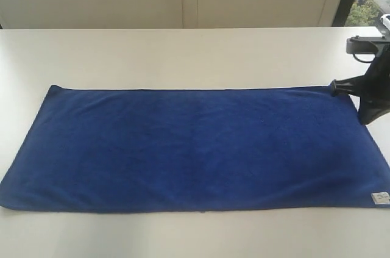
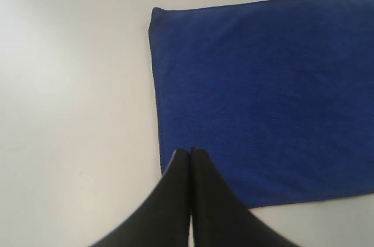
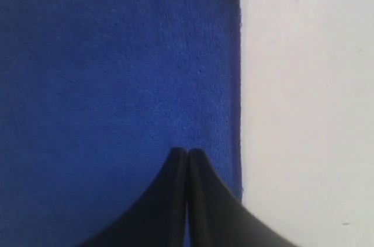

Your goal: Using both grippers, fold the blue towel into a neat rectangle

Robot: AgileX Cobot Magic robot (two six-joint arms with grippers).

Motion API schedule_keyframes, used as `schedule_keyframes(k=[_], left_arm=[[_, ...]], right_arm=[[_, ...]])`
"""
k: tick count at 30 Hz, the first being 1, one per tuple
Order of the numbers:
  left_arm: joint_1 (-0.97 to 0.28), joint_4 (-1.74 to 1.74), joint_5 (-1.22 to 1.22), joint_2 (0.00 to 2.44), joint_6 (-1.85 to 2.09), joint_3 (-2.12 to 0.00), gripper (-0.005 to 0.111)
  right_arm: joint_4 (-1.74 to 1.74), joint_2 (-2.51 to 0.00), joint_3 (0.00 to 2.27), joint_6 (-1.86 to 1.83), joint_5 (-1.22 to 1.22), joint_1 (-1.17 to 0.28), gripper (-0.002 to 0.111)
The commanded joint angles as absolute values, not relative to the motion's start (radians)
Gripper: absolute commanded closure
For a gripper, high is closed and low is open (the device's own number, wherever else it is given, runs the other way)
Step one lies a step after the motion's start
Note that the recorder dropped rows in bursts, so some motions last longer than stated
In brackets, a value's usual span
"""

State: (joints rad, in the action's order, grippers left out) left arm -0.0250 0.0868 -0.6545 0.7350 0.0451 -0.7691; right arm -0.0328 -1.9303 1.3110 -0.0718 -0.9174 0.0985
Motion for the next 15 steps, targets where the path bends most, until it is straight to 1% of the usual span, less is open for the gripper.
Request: schedule_keyframes(k=[1, 4, 5, 7, 10, 13, 15], left_arm=[[-0.023, 0.089, -0.658, 0.726, 0.050, -0.764, 0.107], [-0.023, 0.089, -0.658, 0.726, 0.050, -0.764, 0.107], [-0.023, 0.089, -0.658, 0.726, 0.050, -0.764, 0.107], [-0.023, 0.089, -0.658, 0.726, 0.050, -0.764, 0.107], [-0.023, 0.089, -0.658, 0.726, 0.050, -0.764, 0.107], [-0.023, 0.089, -0.658, 0.726, 0.050, -0.764, 0.107], [-0.023, 0.089, -0.658, 0.726, 0.050, -0.764, 0.107]], right_arm=[[0.000, -1.922, 1.241, -0.065, -0.835, 0.110, 0.104], [0.008, -1.922, 1.222, -0.064, -0.795, 0.110, 0.091], [0.026, -1.922, 1.209, -0.054, -0.773, 0.110, 0.083], [0.037, -1.924, 1.184, -0.034, -0.737, 0.124, 0.076], [0.020, -1.926, 1.182, -0.050, -0.734, 0.177, 0.074], [-0.141, -1.928, 1.179, -0.229, -0.723, 0.210, 0.073], [-0.189, -1.928, 1.164, -0.290, -0.704, 0.210, 0.067]])
